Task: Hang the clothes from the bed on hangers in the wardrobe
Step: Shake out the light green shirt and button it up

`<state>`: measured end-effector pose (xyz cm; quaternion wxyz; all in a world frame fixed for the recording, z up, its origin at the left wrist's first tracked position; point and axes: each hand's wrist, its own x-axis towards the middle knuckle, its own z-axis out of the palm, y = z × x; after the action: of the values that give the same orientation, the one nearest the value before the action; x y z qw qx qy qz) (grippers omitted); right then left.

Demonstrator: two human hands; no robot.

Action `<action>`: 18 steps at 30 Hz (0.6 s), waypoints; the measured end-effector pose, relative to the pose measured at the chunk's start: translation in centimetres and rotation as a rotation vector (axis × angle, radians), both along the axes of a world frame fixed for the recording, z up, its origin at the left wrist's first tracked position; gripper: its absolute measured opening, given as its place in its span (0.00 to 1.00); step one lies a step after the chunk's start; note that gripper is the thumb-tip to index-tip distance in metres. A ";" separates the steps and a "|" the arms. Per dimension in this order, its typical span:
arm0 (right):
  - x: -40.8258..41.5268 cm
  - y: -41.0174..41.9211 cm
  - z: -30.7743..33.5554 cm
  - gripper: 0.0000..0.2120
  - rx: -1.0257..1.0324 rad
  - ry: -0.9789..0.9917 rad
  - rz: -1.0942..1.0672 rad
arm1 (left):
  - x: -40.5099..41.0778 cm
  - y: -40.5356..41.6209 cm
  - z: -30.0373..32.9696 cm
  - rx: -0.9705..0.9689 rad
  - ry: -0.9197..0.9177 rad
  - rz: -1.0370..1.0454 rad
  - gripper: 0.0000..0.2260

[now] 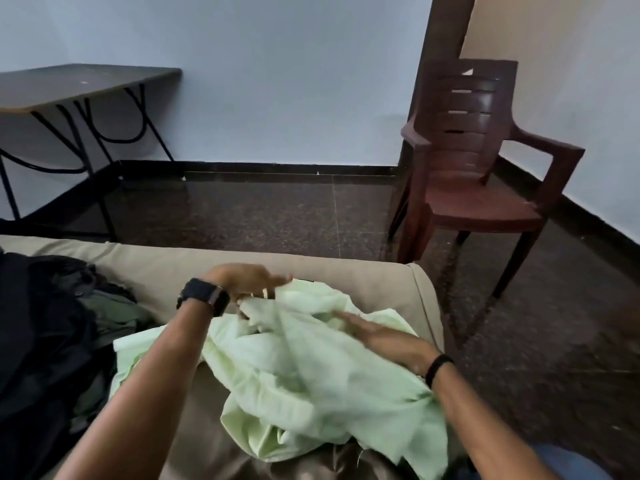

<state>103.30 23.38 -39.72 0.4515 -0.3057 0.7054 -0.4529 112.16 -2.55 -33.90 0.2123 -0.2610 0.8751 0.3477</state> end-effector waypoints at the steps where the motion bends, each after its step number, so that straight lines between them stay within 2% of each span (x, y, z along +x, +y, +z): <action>1: 1.0 -0.9 -0.2 0.19 0.088 0.160 0.165 | 0.1 -0.3 -0.9 -0.166 -0.057 0.002 0.25; 3: 2.8 -2.7 -0.6 0.23 0.226 0.349 0.411 | 0.1 -0.5 -2.4 -0.373 -0.119 -0.029 0.16; 5: 4.3 -4.2 -0.7 0.26 0.340 0.510 0.498 | -0.4 -0.1 -3.4 -0.509 -0.097 -0.013 0.18; 7: 5.0 -4.8 -1.2 0.29 0.407 0.562 0.514 | -1.2 0.5 -4.1 -0.631 -0.050 0.031 0.20; 9: 5.0 -4.8 -1.5 0.28 0.391 0.584 0.515 | -2.3 1.1 -5.0 -0.707 -0.019 0.071 0.25; 11: 4.4 -4.6 -1.3 0.23 0.243 0.593 0.400 | -3.1 1.3 -5.8 -0.539 0.061 0.144 0.31; 13: 3.4 -4.3 -1.2 0.14 0.034 0.597 0.121 | -3.4 0.8 -6.7 -0.295 0.085 0.241 0.35; 15: 2.0 -3.9 -1.5 0.11 -0.084 0.720 -0.108 | -3.1 0.1 -7.4 -0.238 0.033 0.230 0.28; 17: 0.8 -3.4 -2.0 0.17 -0.063 0.930 -0.192 | -2.5 -0.7 -7.8 -0.163 0.020 0.201 0.20; 18: 0.2 -3.1 -2.3 0.20 -0.042 0.965 -0.201 | -2.1 -1.0 -8.0 -0.080 0.043 0.203 0.19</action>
<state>103.54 20.28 -41.98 0.0215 -0.4201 0.8508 -0.3150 110.03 -3.60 -41.88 0.1466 -0.3490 0.8618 0.3378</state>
